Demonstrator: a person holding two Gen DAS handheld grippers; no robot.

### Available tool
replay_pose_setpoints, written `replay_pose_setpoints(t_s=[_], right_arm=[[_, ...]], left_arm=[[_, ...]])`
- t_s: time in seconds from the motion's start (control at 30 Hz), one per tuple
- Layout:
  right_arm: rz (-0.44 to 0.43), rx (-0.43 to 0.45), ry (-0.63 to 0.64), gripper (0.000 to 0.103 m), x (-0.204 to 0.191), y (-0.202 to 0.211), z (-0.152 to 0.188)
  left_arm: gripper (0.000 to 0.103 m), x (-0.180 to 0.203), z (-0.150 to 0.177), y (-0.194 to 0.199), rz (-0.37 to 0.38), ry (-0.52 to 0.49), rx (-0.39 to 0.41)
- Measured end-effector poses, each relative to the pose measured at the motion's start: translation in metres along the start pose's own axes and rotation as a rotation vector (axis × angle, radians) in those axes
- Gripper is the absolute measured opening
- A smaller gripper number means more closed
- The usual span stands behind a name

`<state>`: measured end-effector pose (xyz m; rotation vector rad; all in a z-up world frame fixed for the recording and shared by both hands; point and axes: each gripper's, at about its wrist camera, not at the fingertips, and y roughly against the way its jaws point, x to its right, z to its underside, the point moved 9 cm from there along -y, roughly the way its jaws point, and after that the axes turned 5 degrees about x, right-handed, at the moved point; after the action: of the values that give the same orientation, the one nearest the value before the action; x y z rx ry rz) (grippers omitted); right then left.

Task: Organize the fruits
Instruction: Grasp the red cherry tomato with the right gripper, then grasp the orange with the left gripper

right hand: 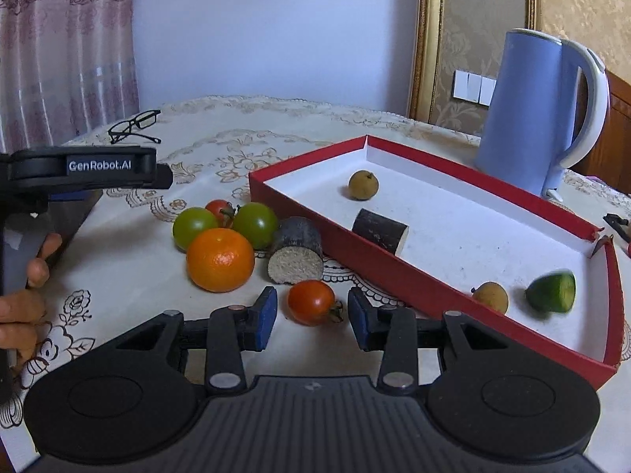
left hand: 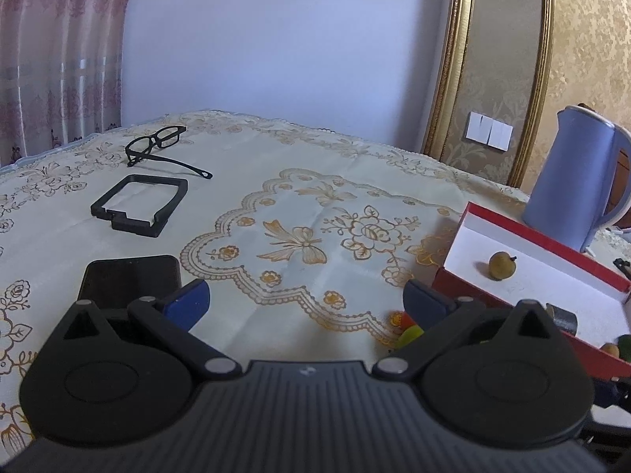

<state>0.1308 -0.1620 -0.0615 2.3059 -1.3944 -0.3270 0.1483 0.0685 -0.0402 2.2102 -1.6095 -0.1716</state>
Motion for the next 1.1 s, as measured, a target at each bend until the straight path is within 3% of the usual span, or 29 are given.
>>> replay_pose_setpoints(t_s=[0.13, 0.47, 0.53, 0.6, 0.8, 0.93, 1.1], right_arm=[[0.002, -0.009, 0.000, 0.027, 0.000, -0.002, 0.001], [0.034, 0.044, -0.031, 0.026, 0.005, 0.017, 0.000], [0.034, 0.068, -0.050, 0.026, 0.007, 0.027, 0.000], [0.036, 0.087, -0.065, 0.026, 0.011, 0.036, 0.000], [0.036, 0.112, -0.098, 0.026, 0.017, 0.049, 0.005], [0.030, 0.111, -0.112, 0.026, 0.017, 0.049, 0.008], [0.028, 0.113, -0.114, 0.026, 0.017, 0.051, 0.012]], left_arm=[[0.103, 0.002, 0.000, 0.001, -0.009, -0.013, 0.007], [0.103, -0.005, 0.001, -0.002, -0.006, 0.029, -0.020], [0.103, -0.006, 0.002, -0.005, 0.029, 0.042, -0.047], [0.103, -0.003, 0.004, -0.006, 0.054, 0.016, -0.075], [0.101, -0.003, 0.005, -0.008, 0.006, -0.133, -0.070], [0.089, 0.006, 0.010, -0.007, 0.057, -0.165, -0.093], [0.089, 0.014, 0.013, 0.011, 0.151, -0.151, -0.079]])
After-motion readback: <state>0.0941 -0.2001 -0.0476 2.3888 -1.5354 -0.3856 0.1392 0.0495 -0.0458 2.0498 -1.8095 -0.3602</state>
